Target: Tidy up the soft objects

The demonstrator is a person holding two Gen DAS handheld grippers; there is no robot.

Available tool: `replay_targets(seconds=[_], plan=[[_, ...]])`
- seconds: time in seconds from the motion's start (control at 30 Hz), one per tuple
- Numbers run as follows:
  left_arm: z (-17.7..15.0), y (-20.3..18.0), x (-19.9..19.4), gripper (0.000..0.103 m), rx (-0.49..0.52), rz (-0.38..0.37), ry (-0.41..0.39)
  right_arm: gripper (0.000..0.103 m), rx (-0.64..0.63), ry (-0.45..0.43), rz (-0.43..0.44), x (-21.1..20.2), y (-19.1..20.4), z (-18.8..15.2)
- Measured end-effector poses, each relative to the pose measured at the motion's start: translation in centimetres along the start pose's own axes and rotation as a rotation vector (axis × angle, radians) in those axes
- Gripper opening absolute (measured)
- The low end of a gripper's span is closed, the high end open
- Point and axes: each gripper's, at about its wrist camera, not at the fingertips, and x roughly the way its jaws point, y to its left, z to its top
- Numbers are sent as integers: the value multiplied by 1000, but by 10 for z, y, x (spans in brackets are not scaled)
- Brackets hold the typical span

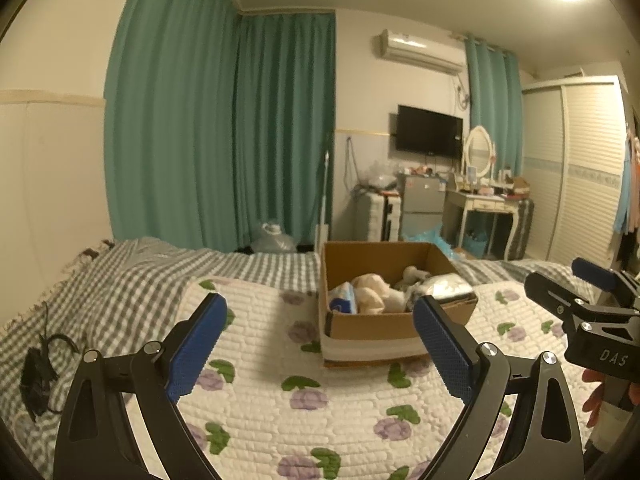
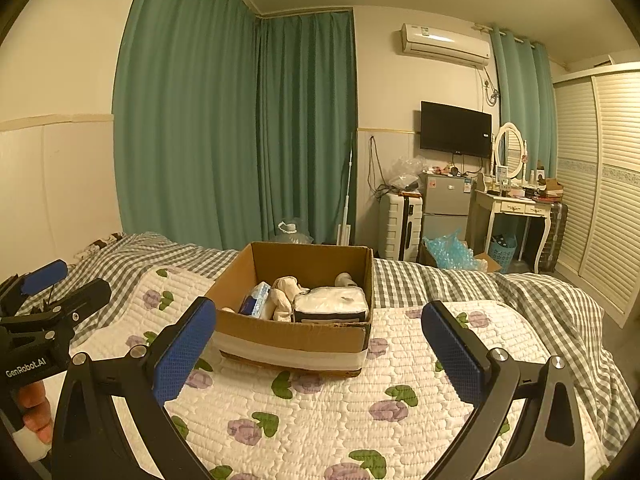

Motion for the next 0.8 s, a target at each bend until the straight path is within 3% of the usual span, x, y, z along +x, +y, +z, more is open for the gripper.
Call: replay_targets(seconds=[0.8], plan=[[-2, -1, 1, 96, 1, 2, 6, 103, -3, 5, 3, 0, -2, -3]])
